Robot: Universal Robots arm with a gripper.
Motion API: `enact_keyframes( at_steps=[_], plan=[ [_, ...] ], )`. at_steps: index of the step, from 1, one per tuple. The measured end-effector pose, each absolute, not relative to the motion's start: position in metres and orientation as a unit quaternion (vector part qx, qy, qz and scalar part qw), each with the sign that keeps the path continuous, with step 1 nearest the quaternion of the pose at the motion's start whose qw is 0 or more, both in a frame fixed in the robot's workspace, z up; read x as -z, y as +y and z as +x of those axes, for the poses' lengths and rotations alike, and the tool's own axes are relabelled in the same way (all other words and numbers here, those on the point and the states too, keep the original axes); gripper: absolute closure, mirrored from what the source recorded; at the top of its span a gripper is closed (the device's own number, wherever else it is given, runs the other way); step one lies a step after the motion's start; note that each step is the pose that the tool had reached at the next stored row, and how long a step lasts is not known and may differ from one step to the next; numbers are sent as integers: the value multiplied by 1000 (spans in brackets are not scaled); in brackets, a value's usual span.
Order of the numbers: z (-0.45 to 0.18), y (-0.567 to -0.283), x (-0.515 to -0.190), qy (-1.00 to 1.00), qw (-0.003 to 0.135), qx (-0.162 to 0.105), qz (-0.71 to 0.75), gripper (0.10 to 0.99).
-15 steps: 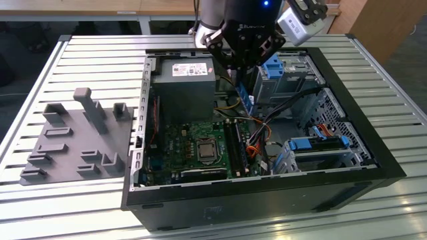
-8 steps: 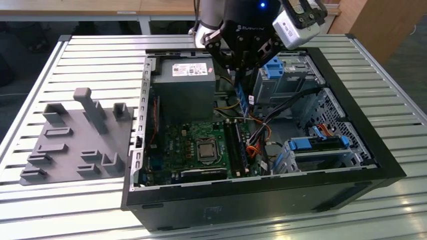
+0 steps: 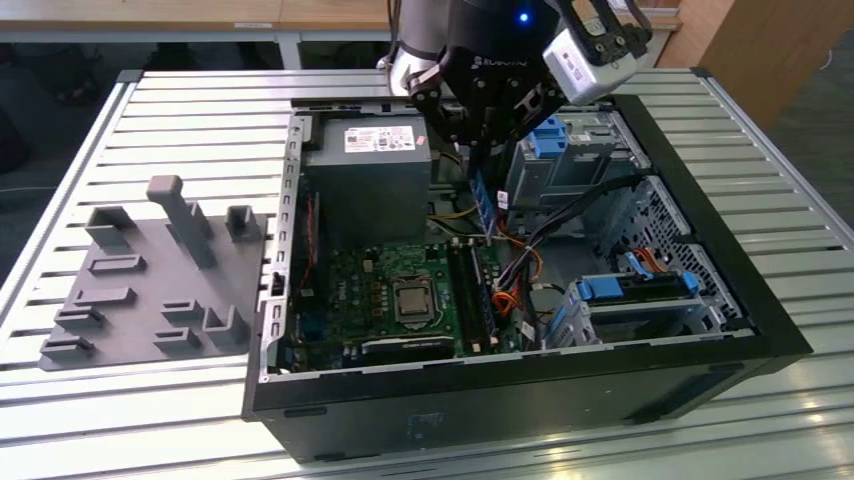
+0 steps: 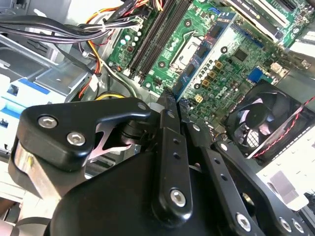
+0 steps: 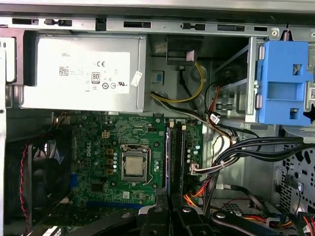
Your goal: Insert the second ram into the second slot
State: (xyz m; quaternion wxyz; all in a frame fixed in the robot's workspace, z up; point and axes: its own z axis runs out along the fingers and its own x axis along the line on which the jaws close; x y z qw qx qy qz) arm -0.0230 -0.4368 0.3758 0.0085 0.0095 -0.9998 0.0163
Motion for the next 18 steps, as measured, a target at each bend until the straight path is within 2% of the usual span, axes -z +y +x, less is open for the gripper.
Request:
enact_keyframes(
  at_steps=[18],
  plan=[
    [-23,-437,-367,-1000,11,-16,10,949]
  ],
)
